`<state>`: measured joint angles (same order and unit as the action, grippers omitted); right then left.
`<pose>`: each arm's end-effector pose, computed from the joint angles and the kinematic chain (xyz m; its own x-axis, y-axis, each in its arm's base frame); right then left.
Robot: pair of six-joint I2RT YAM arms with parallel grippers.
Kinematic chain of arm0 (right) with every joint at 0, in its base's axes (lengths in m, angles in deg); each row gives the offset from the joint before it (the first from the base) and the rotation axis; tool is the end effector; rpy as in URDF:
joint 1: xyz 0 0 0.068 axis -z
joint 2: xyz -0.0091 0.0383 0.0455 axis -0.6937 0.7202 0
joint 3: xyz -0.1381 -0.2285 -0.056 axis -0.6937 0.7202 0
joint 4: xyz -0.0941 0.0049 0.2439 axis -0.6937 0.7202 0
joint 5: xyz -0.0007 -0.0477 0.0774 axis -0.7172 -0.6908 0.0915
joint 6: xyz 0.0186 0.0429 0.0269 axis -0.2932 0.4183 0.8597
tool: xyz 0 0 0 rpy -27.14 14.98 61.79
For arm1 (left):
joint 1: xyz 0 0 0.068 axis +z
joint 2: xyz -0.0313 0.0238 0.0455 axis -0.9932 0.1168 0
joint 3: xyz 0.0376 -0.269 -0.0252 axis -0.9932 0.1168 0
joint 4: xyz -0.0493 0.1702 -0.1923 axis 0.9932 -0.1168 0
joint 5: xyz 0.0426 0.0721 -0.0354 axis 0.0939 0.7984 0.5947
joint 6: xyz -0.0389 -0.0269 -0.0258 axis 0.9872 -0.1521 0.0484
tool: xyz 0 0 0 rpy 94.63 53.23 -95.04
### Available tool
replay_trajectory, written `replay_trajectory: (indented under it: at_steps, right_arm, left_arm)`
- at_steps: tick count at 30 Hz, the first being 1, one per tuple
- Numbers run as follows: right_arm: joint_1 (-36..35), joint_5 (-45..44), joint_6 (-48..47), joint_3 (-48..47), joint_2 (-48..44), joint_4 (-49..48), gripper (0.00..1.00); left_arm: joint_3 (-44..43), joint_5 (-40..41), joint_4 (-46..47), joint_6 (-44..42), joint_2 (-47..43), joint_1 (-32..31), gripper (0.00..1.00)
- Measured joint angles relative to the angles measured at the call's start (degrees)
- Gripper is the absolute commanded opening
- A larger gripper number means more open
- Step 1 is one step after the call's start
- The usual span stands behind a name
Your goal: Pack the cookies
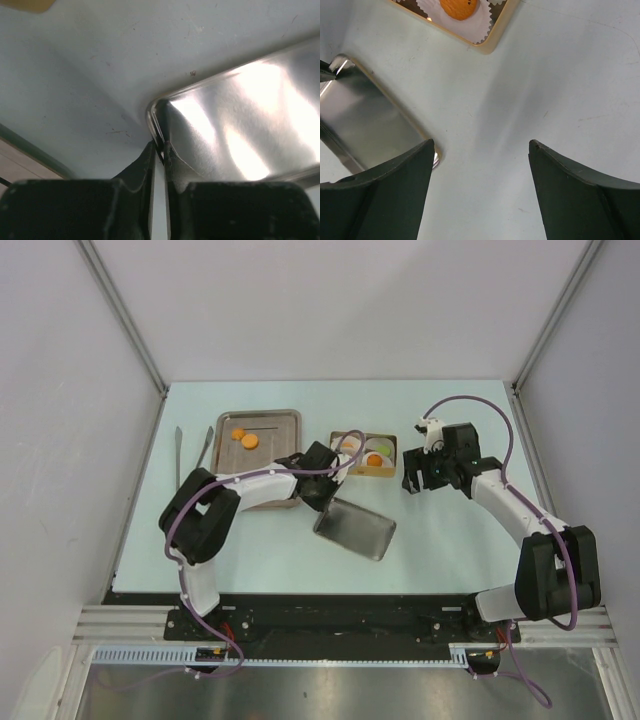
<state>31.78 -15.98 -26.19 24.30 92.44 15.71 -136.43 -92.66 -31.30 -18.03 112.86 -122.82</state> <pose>0.2864 0.0708 0.2411 -0.6799 -0.2519 -0.6887 -0.4417 0.8904 0.1104 0.2892 -0.2435 0.1586 -0.6613 0.5739 -0.4831 0.6869 0.7220 -0.0826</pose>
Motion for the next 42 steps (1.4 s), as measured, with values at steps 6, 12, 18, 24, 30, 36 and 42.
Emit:
replay_trajectory:
  at_steps: [6, 12, 18, 24, 30, 36, 42]
  right_arm:
    - [0.44, 0.22, -0.07, 0.15, -0.04, -0.02, 0.80]
    - [1.09, 0.83, -0.13, 0.17, -0.57, 0.02, 0.80]
    - [1.90, 2.95, -0.22, 0.22, -2.93, 0.02, 0.86]
    - [2.21, 8.55, -0.42, 0.28, -7.89, -0.15, 0.95]
    - [2.21, 16.13, -1.11, 0.17, -12.09, -1.03, 1.00]
    - [2.14, 20.85, -1.95, -0.76, -12.28, -1.14, 1.00]
    - [1.75, 24.94, -2.08, -0.83, -12.26, -1.49, 1.00]
  left_arm:
    - [-0.20, 1.51, 0.70, 0.37, 0.26, -0.46, 0.00]
    - [-0.20, 2.49, 0.66, 0.35, 0.04, -0.76, 0.00]
    - [-0.20, 3.04, -0.68, 0.15, -2.93, -0.46, 0.00]
    - [-0.66, 3.19, 0.28, -0.68, -11.26, 0.94, 0.00]
    - [-2.58, 3.37, 3.61, -0.87, -16.57, 2.14, 0.00]
    - [-2.71, 2.93, 6.14, -1.79, -20.33, 2.40, 0.00]
    - [-2.62, 2.93, 8.44, -1.84, -23.56, 2.40, 0.00]
